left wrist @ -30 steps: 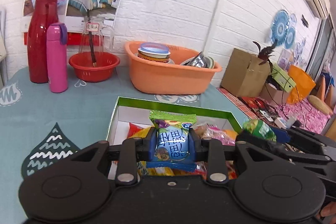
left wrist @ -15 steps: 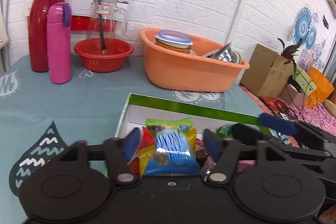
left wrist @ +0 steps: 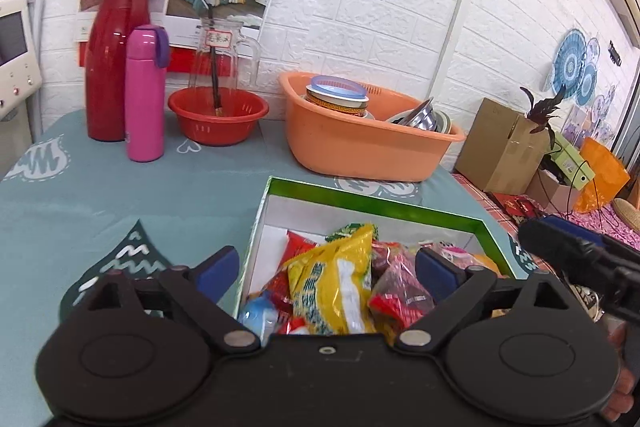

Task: Organize snacks
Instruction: 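Carry the pea bag and candy into the box and open both grippers, then grasp the white pouch with both grippers together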

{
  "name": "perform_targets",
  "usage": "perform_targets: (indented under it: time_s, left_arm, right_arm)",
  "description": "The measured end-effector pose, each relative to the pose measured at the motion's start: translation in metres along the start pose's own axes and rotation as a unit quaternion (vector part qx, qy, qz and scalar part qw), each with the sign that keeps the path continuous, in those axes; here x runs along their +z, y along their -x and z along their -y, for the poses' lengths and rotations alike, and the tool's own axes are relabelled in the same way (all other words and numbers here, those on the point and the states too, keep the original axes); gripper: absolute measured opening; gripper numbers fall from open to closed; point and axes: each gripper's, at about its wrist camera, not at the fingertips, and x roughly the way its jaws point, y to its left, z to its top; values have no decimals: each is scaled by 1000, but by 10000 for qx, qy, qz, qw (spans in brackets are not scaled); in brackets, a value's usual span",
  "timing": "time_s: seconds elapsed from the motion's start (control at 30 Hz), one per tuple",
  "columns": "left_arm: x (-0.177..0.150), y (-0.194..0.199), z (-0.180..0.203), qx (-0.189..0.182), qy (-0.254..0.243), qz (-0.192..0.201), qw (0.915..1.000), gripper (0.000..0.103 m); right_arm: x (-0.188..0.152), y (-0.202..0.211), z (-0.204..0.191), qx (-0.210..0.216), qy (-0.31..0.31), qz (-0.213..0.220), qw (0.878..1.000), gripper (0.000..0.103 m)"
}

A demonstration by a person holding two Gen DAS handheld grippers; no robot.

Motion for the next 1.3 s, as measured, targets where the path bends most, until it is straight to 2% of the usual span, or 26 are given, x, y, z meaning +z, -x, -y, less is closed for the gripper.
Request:
perform_targets:
  time_s: [0.17,0.33,0.53,0.67,0.8,0.83,0.87,0.9,0.93,1.03,1.13,1.2,1.3]
  left_arm:
    - [-22,51,-7,192,-64,133,9997,103]
    - [-53,87,-32,447,124,93,9989,103]
    - [-88,94,-76,876,502,-236,9946,103]
    - [-97,87,-99,898,750,-340,9926,103]
    - [-104,75,-109,698,933,-548,9917,103]
    - [-106,71,-109,583,971,-627,9916,99]
    - [-108,67,-108,410,1037,-714,9912,84]
    - [-111,63,-104,302,1050,-811,9907,77]
    - [-113,62,-97,190,986,-837,9914,74]
    - [-121,57,-69,-267,836,-943,9917,74]
    - [-128,51,-37,-795,663,-1116,9883,76]
    - [-132,49,-22,-894,562,-1188,9873,82]
    - [-132,57,-12,-814,401,-1069,9901,83]
  right_arm:
    - [-3,44,-18,199,-7,179,9996,103]
    - [-17,71,-33,502,-56,123,9986,103]
    - [-44,82,-51,699,-16,-163,9974,103]
    - [-62,78,-59,750,-69,-483,9960,103]
    - [-78,73,-63,729,-237,-802,9938,103]
    - [-83,72,-64,726,-280,-889,9930,103]
    - [-88,72,-64,731,-323,-967,9921,103]
    - [-92,71,-64,745,-379,-1055,9909,103]
    - [-97,71,-65,761,-423,-1134,9897,103]
    - [-109,69,-67,806,-493,-1324,9867,103]
    - [-120,66,-67,788,-589,-1527,9834,103]
    - [-126,65,-66,775,-607,-1629,9817,103]
    - [-133,67,-62,758,-658,-1727,9798,103]
